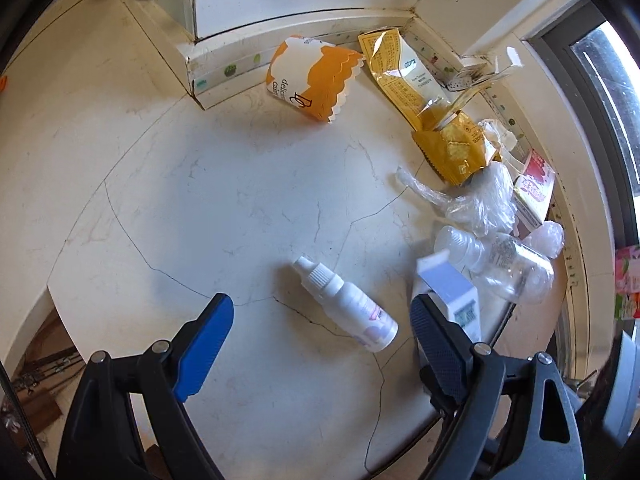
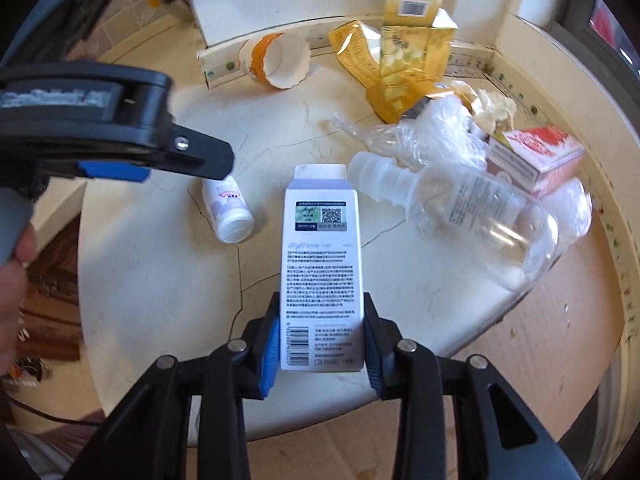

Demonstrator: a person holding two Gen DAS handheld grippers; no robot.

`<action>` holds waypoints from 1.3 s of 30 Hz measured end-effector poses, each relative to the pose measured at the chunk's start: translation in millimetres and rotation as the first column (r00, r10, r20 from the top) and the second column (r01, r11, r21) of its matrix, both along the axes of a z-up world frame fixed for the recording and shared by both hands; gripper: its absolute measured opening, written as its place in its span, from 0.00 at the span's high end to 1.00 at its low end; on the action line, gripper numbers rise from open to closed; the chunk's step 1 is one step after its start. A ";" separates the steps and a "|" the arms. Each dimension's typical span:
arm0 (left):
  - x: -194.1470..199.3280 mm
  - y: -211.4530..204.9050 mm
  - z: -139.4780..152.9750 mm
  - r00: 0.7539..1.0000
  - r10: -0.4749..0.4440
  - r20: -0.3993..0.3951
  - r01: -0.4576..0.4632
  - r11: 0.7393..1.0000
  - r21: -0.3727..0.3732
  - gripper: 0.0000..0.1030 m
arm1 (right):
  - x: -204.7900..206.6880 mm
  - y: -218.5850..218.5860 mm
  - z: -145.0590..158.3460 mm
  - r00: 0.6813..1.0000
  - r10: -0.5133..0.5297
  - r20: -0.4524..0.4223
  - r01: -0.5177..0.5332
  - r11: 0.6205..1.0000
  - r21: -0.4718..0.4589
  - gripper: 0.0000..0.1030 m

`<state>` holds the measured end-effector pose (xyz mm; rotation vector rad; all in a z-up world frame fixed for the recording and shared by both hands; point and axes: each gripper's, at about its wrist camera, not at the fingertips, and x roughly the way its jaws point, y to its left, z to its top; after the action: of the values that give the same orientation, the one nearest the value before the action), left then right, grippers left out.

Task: Collect trash
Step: 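Grasp the white dropper bottle with the left tool while the right tool grasps the white carton, then lift the dropper bottle and carton and carry both down over the black bin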

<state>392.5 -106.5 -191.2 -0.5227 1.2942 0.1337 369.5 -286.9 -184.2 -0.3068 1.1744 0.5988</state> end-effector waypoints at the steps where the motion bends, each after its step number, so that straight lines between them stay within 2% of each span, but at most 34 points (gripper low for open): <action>1: 2.2 -3.3 -0.5 1.000 0.002 -0.002 -0.002 1.000 0.001 0.19 | -2.6 -4.6 1.9 1.000 -0.016 -0.002 0.016 1.000 0.014 0.66; 7: 9.7 -26.2 -2.7 0.999 -0.014 -0.038 0.015 0.999 0.052 0.34 | -21.2 -26.3 12.6 0.997 -0.077 -0.027 0.079 0.991 0.104 0.66; 10: 11.5 -36.4 -9.8 0.998 -0.016 -0.068 0.020 0.998 0.060 0.46 | -32.2 -32.6 18.8 0.995 -0.094 -0.031 0.097 0.985 0.143 0.66; 12: 10.7 -38.7 -16.2 0.996 -0.013 -0.091 0.017 0.999 0.047 0.60 | -39.6 -34.2 21.9 0.994 -0.103 -0.034 0.107 0.981 0.160 0.66; 13: 10.2 -40.0 -18.4 0.995 -0.010 -0.098 0.015 0.999 0.044 0.62 | -42.3 -35.7 23.0 0.994 -0.107 -0.034 0.111 0.980 0.165 0.66; 15: 8.9 -42.9 -16.6 0.996 -0.007 -0.089 0.014 0.997 0.072 0.75 | -48.5 -40.1 25.0 0.993 -0.114 -0.041 0.120 0.976 0.182 0.66; 16: 7.7 -43.5 -17.2 0.996 -0.008 -0.092 0.014 0.997 0.069 0.77 | -52.2 -42.1 26.1 0.992 -0.118 -0.047 0.125 0.973 0.192 0.66; 18: 2.9 -43.2 -17.0 0.996 -0.004 -0.084 0.009 0.998 0.060 0.78 | -58.5 -44.6 28.7 0.990 -0.128 -0.054 0.136 0.969 0.206 0.66; 23: -20.3 -42.0 -6.8 0.998 -0.042 -0.037 0.045 0.994 0.103 0.79 | -78.3 -52.0 37.0 0.985 -0.160 -0.067 0.172 0.955 0.241 0.66; 29: -64.6 -38.5 31.5 0.992 -0.127 0.023 0.124 0.988 0.093 0.79 | -112.8 -60.8 57.5 0.975 -0.212 -0.066 0.222 0.931 0.289 0.66; 33: -106.5 -41.7 63.6 0.972 -0.224 0.073 0.218 0.972 0.083 0.79 | -140.9 -64.0 78.2 0.969 -0.243 -0.051 0.246 0.915 0.321 0.66; 39: -174.8 -33.5 102.4 0.919 -0.371 0.133 0.364 0.929 0.073 0.79 | -193.0 -55.6 103.4 0.956 -0.291 -0.043 0.288 0.892 0.350 0.66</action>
<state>217.7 -140.0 -88.9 -0.2363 1.2220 -0.1853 176.5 -342.5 -80.8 0.1718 1.0531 0.5308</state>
